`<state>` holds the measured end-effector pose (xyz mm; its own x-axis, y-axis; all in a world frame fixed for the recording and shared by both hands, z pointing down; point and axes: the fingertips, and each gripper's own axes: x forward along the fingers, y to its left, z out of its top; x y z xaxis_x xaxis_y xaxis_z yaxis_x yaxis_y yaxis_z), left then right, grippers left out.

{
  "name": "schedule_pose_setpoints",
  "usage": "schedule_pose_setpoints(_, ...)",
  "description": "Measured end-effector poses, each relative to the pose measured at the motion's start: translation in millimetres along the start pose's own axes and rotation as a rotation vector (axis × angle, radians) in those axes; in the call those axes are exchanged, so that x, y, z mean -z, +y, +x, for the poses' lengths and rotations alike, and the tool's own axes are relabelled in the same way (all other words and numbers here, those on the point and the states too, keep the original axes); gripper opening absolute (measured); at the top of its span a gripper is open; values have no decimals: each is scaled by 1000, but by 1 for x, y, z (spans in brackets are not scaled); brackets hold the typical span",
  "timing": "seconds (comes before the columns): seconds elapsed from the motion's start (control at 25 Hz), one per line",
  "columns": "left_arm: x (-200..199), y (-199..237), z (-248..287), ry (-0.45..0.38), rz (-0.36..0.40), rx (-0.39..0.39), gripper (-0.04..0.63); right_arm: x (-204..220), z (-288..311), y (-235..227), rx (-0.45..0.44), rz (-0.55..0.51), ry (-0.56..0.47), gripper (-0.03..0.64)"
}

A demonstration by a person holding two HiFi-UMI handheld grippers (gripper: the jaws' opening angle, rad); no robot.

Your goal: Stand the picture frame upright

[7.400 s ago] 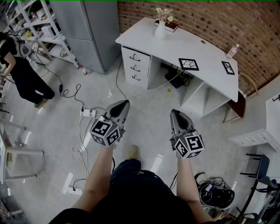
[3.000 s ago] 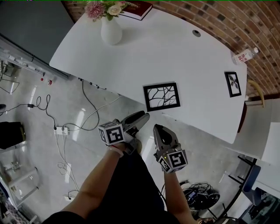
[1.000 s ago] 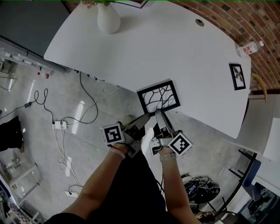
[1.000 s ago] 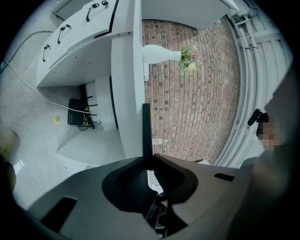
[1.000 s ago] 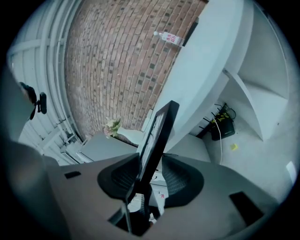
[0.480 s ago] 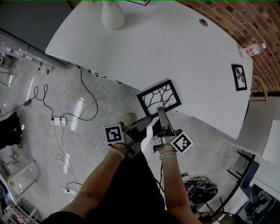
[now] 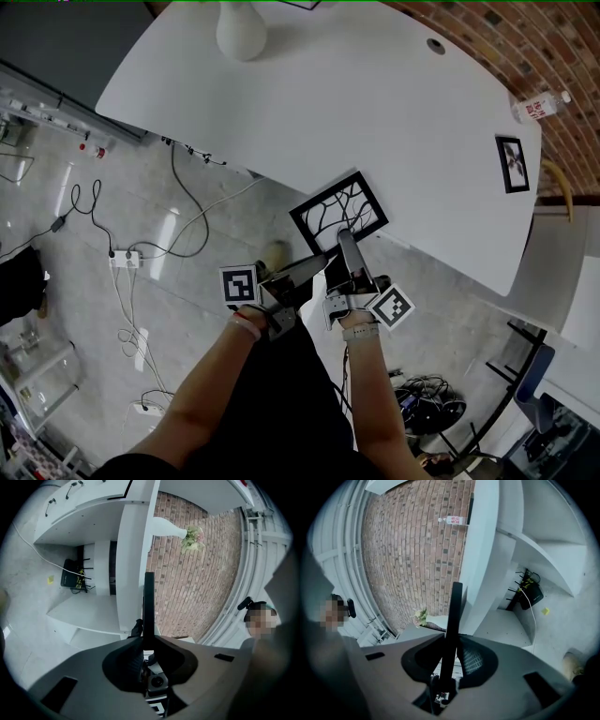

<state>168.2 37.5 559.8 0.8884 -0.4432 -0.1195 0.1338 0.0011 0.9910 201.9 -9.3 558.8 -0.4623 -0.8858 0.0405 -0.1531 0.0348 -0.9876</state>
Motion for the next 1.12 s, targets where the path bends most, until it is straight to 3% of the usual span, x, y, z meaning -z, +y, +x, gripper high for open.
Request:
schedule_pose_setpoints(0.24, 0, 6, -1, 26, 60, -37, 83, 0, 0, 4, -22, -38, 9, 69)
schedule_pose_setpoints(0.36, -8, 5, -3, 9, 94, -46, 124, -1, 1, 5, -16, -65, 26, 69)
schedule_pose_setpoints(0.6, -28, 6, -16, 9, 224, -119, 133, 0, 2, 11, -21, -83, 56, 67)
schedule_pose_setpoints(0.76, -51, -1, -29, -33, 295, -124, 161, 0, 2, 20, -44, -92, 81, 67)
schedule_pose_setpoints(0.96, -77, -16, -45, -65, 370, -163, 164, 6, 1, 34, -77, -103, 140, 67)
schedule_pose_setpoints(1.12, -91, -32, -54, -56, 477, -200, 164, 19, -4, 46, -98, -106, 202, 66)
